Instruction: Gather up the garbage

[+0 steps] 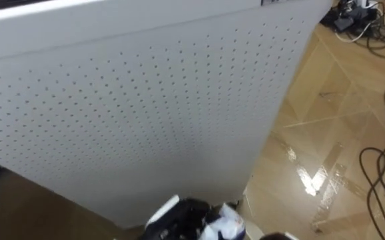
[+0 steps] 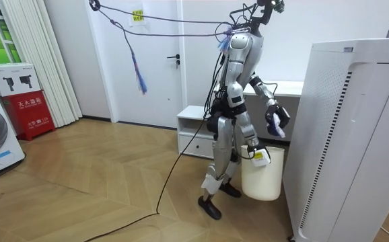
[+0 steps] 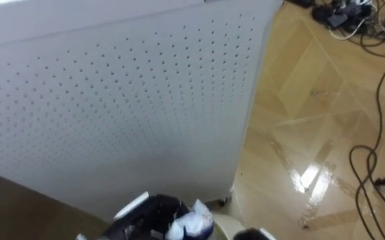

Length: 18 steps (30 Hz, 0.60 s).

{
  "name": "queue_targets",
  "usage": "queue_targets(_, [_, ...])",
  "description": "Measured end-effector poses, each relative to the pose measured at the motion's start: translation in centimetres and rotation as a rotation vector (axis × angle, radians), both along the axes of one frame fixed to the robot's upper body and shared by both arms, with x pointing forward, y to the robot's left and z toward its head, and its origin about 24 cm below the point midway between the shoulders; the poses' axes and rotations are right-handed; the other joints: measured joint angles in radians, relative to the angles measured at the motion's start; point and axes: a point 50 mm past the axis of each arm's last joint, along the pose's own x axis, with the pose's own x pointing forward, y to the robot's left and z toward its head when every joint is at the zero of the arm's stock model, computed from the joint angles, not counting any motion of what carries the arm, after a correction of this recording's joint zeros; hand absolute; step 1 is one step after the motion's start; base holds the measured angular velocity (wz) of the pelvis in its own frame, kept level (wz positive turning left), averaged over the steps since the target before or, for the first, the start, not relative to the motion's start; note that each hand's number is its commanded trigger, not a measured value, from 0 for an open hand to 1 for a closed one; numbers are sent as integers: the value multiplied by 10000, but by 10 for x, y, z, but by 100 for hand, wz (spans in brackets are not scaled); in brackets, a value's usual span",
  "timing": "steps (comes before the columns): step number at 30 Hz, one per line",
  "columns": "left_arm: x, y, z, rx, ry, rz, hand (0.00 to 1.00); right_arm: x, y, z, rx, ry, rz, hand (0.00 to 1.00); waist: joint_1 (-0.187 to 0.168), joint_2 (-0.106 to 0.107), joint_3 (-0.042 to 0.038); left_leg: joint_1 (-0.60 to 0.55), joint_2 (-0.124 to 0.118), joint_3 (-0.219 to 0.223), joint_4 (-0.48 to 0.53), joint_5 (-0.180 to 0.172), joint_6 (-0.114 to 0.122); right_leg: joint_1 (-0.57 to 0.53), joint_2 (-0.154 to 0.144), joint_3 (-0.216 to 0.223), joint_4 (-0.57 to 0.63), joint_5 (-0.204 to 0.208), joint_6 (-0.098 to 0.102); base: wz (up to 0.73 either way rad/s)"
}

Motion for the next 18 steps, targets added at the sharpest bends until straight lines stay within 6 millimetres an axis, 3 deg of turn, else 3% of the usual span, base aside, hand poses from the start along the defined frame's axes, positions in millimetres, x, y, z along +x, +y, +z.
queue_targets(2, [-1, 0, -6, 139, 248, 1, 100, 0, -1, -1, -62, 26, -66, 100, 9, -2, 2, -129, -2, 10, 5, 24, -3, -129, -2, 5, 1, 0, -1, 0])
queue_targets(3, [-2, 0, -9, 214, 387, 12, 67, -1, -2, -2, -112, 94, -115, 100, 17, -10, 7, -194, -8, 22, -10, 49, 0, -197, -8, 11, 4, 0, -1, 0])
queue_targets(4, [-2, -1, -11, 236, 442, 25, 22, -1, -2, -2, -122, 114, -131, 100, 19, -12, 8, -228, -9, 28, -16, 60, -3, -236, -12, 11, 10, 0, -1, 0])
queue_targets(5, [-3, -1, -13, 247, 526, 42, 0, -2, -1, -2, -171, 107, -137, 100, 29, -23, 15, -322, -7, 26, -13, 84, -7, -335, -12, 15, 48, 0, -2, 0])
queue_targets(18, [2, -2, -15, 300, 600, 170, 0, 4, 12, -1, 249, -73, -390, 100, -5, -62, 39, -901, 3, 17, 172, 246, -38, -947, -21, 23, 405, -11, -79, 1])
